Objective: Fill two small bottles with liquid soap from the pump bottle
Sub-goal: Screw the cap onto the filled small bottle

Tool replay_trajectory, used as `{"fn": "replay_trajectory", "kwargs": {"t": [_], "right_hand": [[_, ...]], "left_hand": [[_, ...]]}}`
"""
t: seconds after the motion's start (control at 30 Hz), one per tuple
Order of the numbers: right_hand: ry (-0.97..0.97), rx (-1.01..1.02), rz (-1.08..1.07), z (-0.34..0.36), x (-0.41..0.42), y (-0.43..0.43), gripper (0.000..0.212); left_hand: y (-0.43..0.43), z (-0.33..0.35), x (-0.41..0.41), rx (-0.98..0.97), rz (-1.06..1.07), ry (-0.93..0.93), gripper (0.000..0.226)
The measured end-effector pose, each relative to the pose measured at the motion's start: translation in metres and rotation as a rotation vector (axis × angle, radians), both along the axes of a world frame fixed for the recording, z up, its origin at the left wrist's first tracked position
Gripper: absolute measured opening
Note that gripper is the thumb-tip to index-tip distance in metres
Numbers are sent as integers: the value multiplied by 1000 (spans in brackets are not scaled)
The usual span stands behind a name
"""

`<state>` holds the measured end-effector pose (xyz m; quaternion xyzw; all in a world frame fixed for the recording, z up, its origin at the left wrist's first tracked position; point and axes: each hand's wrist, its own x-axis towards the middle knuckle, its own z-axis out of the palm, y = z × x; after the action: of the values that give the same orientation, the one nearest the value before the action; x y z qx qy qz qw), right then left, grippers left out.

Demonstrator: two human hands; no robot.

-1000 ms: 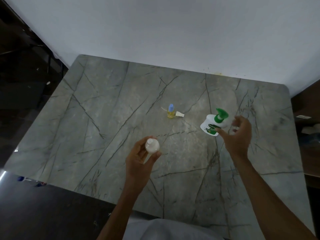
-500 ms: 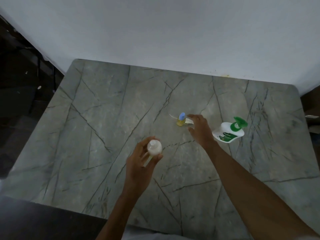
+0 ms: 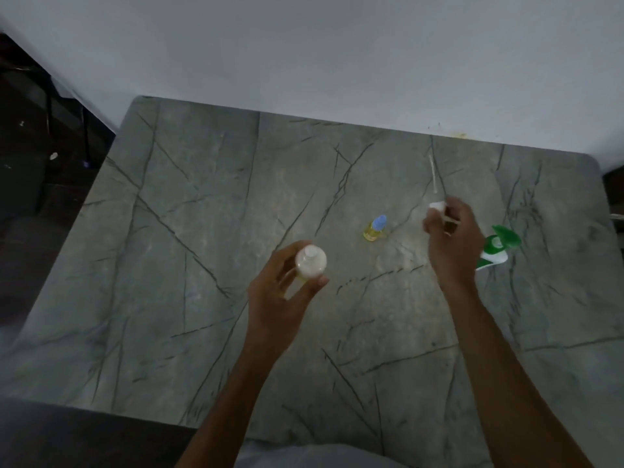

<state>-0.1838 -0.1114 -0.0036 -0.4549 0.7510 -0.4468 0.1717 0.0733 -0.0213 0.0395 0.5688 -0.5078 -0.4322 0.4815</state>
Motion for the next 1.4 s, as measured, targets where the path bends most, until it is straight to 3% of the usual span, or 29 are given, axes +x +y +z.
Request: {"fn": "replay_trajectory", "kwargs": {"t": [0.1,0.27,0.47,0.8,1.17,1.4], "right_hand": [[-142,-32,155,82,25,49,29],[5,-72,501,146,51,106,25],[148,-109,567,148,53,122,23],[185,-166,575,152,55,125,25],[325,-10,760,151,67,107,34],[485,56,923,145,76,88,25]], "left_hand": [[-8,-1,-1,3,-22,3,48],[-9,-2,-6,-21,-50,-4,49],[-5,-1,-8,-76,-70,-39,49],[2,-4,-1,-125,-83,-116,51],[4,2,2,-256,-209,-339,54],[12,3,-5,-280,-237,-326,55]]}}
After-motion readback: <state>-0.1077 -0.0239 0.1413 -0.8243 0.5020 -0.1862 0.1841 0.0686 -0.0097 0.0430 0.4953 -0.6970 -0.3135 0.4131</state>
